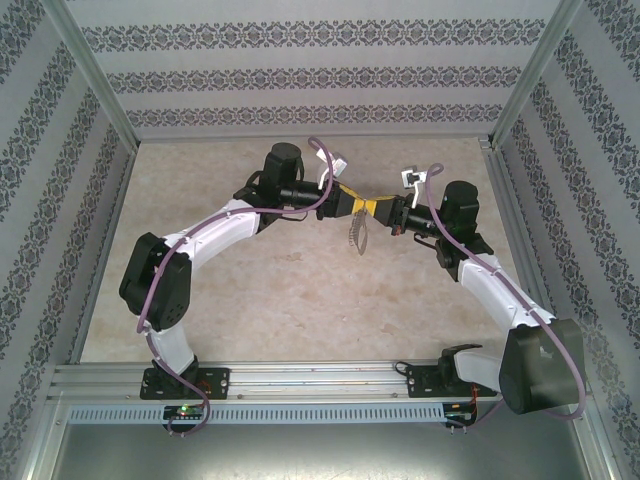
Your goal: Put the keys on the keyring
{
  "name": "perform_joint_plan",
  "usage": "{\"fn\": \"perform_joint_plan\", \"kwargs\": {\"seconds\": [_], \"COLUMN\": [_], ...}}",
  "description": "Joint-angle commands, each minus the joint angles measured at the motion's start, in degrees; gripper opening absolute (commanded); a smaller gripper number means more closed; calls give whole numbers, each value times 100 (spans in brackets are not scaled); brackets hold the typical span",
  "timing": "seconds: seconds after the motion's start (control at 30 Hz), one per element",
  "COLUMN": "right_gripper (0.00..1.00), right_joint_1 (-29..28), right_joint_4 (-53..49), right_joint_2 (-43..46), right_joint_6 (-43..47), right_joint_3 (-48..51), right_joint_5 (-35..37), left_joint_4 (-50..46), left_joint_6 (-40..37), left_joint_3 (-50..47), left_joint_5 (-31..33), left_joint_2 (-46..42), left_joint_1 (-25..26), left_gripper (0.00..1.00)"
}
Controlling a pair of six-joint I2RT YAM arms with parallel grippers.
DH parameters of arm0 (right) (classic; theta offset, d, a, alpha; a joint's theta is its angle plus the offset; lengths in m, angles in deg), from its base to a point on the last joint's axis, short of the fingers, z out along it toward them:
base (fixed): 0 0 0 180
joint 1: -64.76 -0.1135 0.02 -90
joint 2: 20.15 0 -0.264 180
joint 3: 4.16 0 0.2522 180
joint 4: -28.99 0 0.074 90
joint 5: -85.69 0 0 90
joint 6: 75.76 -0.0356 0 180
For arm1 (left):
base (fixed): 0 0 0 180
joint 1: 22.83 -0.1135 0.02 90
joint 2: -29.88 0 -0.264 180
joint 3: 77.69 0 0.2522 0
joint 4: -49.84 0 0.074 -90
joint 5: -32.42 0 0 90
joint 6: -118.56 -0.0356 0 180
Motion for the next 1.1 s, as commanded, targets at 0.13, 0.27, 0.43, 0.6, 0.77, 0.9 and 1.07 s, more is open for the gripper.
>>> {"fn": "perform_joint_plan", "kwargs": {"seconds": [0.13,0.27,0.43,0.6,0.77,0.9,1.07], "right_gripper": [0,0,45,57,60,65,68], "right_joint_1": [-59,-65,9,187,192,3,-502], "right_joint_4": [185,255,311,301,184,145,153], "right_joint_2": [98,104,389,964,1408,1452,1471], "right_joint_6": [106,-6,-160,-347,-291,-87,279], "right_joint_3": [-154,-156,16,525,1125,1347,1491], "right_joint_5": [-79,-14,416,1346,2270,2286,2541], "left_joint_4": [818,1076,1432,1565,1650,1727,1883], "left_joint_6": [273,430,601,675,749,836,969], "left_joint_3": [21,-34,-117,-138,-137,-107,-85], "left_joint_5": [-210,-251,-241,-241,-223,-275,-337], "left_joint_2": [73,93,91,16,-59,-77,-50], "left_joint_1": [117,116,120,115,116,115,121], "left_gripper": [7,0,0,0,0,0,0]}}
